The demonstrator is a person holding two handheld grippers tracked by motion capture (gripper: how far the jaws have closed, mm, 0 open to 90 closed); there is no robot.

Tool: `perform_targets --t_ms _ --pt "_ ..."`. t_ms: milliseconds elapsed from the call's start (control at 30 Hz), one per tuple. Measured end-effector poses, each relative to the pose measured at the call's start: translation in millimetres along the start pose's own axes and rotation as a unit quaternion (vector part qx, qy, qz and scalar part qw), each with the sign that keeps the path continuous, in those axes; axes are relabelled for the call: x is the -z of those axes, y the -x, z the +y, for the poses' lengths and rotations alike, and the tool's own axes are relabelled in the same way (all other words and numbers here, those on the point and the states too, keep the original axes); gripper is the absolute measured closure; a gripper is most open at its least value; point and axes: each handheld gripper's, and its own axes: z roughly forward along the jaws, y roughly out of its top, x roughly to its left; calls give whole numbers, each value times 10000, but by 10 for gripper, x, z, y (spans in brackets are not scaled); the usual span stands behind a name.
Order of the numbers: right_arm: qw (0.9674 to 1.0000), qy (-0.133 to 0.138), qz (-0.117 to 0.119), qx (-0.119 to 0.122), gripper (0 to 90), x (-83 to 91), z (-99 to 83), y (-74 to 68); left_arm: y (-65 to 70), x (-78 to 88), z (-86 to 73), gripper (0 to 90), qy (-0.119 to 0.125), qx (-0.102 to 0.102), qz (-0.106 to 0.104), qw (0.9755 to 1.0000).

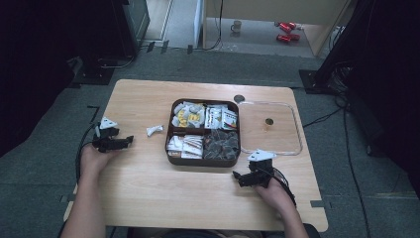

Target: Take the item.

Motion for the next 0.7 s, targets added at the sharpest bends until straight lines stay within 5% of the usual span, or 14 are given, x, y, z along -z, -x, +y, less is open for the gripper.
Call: perform_targets --t_ms 700 --pt "10000 -2 -1 9 0 0 -1 1 39 -27 -2 172 4 212 252 9995"
